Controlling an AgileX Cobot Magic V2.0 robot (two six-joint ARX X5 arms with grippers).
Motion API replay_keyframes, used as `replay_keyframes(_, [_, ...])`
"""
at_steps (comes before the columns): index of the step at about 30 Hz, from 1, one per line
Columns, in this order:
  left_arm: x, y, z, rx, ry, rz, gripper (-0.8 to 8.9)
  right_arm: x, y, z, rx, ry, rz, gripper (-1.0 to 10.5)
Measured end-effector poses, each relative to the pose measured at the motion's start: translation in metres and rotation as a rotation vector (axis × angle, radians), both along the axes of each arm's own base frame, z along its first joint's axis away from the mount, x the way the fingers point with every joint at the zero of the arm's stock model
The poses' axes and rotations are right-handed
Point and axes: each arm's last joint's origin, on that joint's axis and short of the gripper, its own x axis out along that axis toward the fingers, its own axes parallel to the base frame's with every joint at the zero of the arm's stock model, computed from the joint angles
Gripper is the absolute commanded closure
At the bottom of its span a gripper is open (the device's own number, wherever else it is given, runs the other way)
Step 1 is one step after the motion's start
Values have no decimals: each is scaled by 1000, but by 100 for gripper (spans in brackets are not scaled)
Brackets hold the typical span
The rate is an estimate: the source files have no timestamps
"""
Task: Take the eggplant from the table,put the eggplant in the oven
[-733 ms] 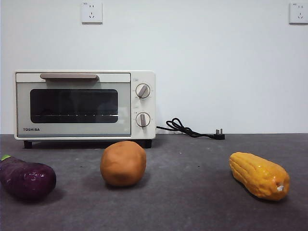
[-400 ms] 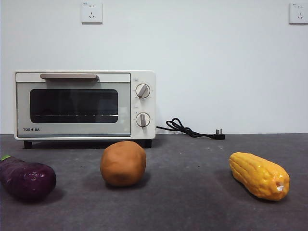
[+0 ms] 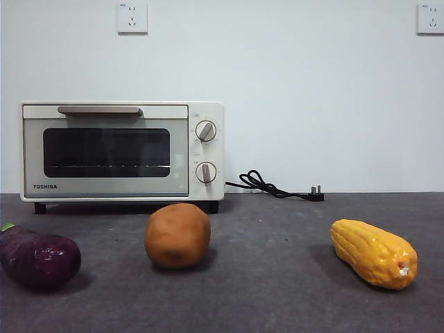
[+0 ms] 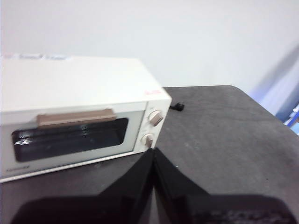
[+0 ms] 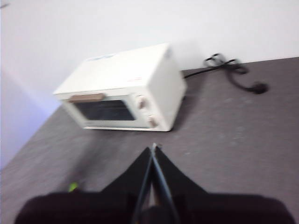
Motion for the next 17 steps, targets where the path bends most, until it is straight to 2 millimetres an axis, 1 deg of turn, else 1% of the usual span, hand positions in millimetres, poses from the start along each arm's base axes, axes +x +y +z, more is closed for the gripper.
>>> replay_keyframes(4, [0, -5, 19, 24, -32, -46, 819, 5, 6, 10, 12, 34, 105, 955])
replay_keyframes(6, [1, -7, 24, 31, -41, -66, 819, 6, 10, 13, 4, 57, 150, 955])
replay_keyframes(12, [9, -10, 21, 47, -9, -88, 819, 6, 22, 17, -3, 74, 292, 955])
replay_keyframes(17, [10, -11, 19, 59, -1, -91, 819, 3, 30, 17, 1, 69, 384, 955])
